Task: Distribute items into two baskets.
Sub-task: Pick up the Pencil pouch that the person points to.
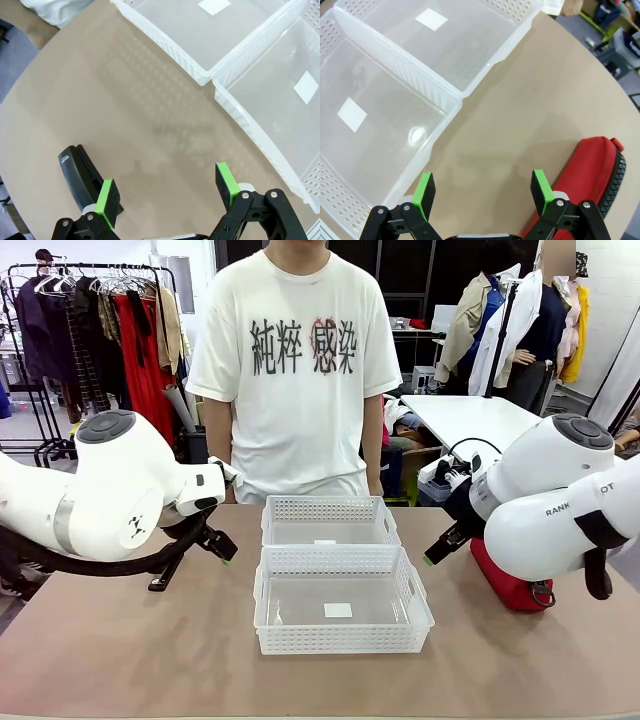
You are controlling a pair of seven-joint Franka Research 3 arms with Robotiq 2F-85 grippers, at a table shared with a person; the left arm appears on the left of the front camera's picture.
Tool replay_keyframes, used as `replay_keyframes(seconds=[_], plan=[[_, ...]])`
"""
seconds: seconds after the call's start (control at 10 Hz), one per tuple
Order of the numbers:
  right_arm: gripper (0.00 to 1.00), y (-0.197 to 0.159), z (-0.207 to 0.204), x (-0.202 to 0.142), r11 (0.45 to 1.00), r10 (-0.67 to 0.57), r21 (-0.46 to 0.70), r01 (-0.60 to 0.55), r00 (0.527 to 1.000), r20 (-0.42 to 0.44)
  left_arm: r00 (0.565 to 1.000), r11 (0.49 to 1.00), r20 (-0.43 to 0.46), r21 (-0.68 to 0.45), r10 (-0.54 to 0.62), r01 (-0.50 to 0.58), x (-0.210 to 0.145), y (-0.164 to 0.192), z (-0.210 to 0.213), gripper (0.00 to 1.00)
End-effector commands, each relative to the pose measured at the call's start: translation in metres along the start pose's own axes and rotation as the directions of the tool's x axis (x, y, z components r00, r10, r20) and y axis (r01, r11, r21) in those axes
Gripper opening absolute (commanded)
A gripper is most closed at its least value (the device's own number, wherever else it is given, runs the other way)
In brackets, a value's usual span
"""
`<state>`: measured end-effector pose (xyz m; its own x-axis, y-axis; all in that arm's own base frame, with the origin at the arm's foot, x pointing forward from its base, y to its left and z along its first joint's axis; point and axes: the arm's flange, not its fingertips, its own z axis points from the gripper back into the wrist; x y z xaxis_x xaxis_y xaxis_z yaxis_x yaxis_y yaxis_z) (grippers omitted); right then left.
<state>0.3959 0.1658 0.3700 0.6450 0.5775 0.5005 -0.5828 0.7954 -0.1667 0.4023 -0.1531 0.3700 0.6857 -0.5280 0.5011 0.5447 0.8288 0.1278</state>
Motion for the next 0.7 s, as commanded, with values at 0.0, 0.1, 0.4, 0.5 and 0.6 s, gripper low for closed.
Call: replay_keyframes(seconds=[0.0,0.1,0.4,0.5,0.6], plan=[[1.00,0.013,0.001,0.000,0.988,-0.038,-0.148,0.035,0.999,-0.014,1.000,1.000,0.015,-0.028,-0.006,0.006,-0.007,-0.009,0.006,1.00],[1.00,0.018,-0.001,0.000,0.978,-0.043,-0.206,0.042,0.999,-0.001,0.999,0.999,0.032,-0.051,-0.017,0.019,-0.012,-0.013,0.008,1.00],[1.00,0.023,0.004,-0.001,0.960,-0.038,-0.276,0.035,0.999,-0.007,0.997,0.995,0.070,-0.099,-0.011,0.017,-0.019,-0.027,0.012,1.00],[1.00,0.027,0.007,0.003,0.969,-0.033,-0.246,0.027,0.999,-0.018,0.998,0.996,0.061,-0.093,0.008,-0.002,-0.016,-0.031,0.009,1.00],[1.00,0.025,0.009,0.003,0.973,-0.021,-0.231,0.007,0.998,-0.057,0.999,0.997,0.043,-0.073,-0.009,0.013,0.012,-0.036,0.005,1.00]])
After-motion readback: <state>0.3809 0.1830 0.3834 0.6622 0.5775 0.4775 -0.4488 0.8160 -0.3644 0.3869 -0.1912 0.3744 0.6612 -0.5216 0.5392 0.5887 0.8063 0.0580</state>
